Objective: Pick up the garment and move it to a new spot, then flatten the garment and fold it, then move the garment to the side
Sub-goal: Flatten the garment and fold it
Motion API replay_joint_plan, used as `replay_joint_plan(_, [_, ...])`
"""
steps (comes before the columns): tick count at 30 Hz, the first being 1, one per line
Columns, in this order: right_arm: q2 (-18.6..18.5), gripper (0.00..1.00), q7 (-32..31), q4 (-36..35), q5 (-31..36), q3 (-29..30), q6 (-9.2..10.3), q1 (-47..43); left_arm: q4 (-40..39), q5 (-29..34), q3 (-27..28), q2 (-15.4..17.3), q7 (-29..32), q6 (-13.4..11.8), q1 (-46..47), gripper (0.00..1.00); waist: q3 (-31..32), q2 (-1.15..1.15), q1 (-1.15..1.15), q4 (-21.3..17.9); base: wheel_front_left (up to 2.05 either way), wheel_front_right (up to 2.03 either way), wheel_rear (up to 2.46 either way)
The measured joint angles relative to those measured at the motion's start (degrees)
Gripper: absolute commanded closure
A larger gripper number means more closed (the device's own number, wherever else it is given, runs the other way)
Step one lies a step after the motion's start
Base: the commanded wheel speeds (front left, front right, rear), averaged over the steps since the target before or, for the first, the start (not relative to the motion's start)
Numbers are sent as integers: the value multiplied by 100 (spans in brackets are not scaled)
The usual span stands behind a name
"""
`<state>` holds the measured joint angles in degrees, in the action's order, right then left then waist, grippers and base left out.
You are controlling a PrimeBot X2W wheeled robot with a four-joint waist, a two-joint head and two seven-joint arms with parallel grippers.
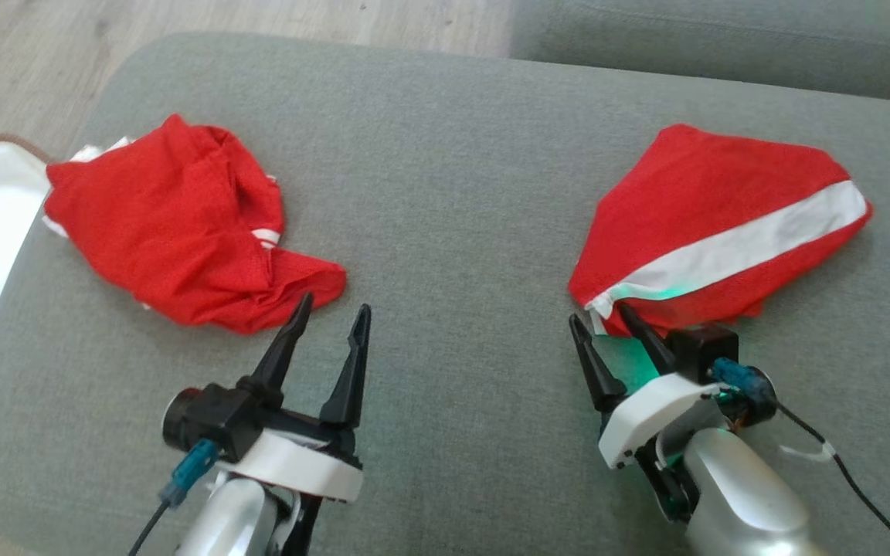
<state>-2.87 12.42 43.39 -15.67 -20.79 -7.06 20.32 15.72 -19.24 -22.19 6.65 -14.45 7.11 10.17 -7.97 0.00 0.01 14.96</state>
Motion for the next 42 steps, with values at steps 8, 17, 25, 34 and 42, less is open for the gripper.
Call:
replay_joint_plan(8, [-13,100,149,343,-100,221,0,319,21,10,24,-26,0,3,51,0,-45,0,0,92,0,0,0])
replay_joint_plan(17, [-29,100,178,87,113,492,-1,345,53,10,62,-21,0,4,49,0,107,0,0,6,0,0,0])
replay_joint_plan(25, [-33,100,179,-1038,-43,405,0,175,51,3,149,-19,0,4,-10,0,409,0,-1,-74,0,0,0])
replay_joint_plan(34, [-42,100,199,-2249,-439,182,-1,1872,44,-154,313,-56,0,5,-410,0,854,0,-2,-108,0,0,0])
replay_joint_plan(42, [-158,100,230,-2579,-60,1366,-1,2655,-87,-153,557,-64,-1,5,-487,0,842,0,-1,-327,0,0,0])
